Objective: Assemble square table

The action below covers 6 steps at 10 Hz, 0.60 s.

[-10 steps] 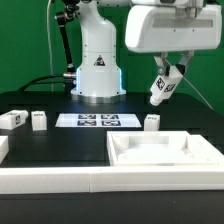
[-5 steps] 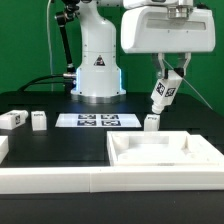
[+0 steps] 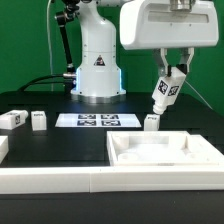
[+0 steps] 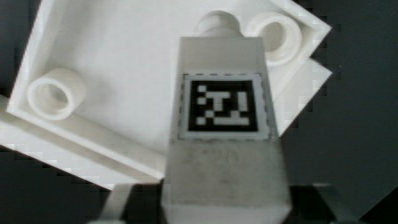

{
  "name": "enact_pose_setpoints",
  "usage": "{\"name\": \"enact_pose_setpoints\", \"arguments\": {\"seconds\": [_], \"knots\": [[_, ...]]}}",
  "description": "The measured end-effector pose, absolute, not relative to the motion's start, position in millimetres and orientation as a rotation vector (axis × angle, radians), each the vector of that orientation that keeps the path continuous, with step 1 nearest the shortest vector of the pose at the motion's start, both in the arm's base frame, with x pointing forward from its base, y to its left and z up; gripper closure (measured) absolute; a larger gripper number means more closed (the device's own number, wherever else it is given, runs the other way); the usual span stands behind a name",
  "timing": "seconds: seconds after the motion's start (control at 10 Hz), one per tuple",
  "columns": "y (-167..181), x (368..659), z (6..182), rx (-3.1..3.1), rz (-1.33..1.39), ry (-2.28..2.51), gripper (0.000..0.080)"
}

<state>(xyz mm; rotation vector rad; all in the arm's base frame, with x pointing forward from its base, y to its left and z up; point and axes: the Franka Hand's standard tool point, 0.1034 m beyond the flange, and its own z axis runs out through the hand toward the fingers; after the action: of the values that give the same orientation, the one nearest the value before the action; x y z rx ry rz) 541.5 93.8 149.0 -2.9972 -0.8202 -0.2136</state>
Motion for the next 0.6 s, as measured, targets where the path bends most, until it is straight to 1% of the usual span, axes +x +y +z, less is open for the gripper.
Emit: {"name": "enact_pose_setpoints", "arguments": {"seconds": [0.1, 0.2, 0.3, 0.4, 0.6], "knots": [[93.7, 541.6, 148.0, -2.997, -0.211, -0.816, 0.0508], [93.2, 544.4, 142.6, -2.993, -0.187, -0.766, 0.0508], [96.2, 556.8, 140.9, -2.981, -0.151, -0.654, 0.0508], [98.0, 570.3, 143.0, -2.974, -0.163, -0.636, 0.0508], [95.7, 568.3, 139.4, -2.979, -0.210, -0.640, 0.0508]]}}
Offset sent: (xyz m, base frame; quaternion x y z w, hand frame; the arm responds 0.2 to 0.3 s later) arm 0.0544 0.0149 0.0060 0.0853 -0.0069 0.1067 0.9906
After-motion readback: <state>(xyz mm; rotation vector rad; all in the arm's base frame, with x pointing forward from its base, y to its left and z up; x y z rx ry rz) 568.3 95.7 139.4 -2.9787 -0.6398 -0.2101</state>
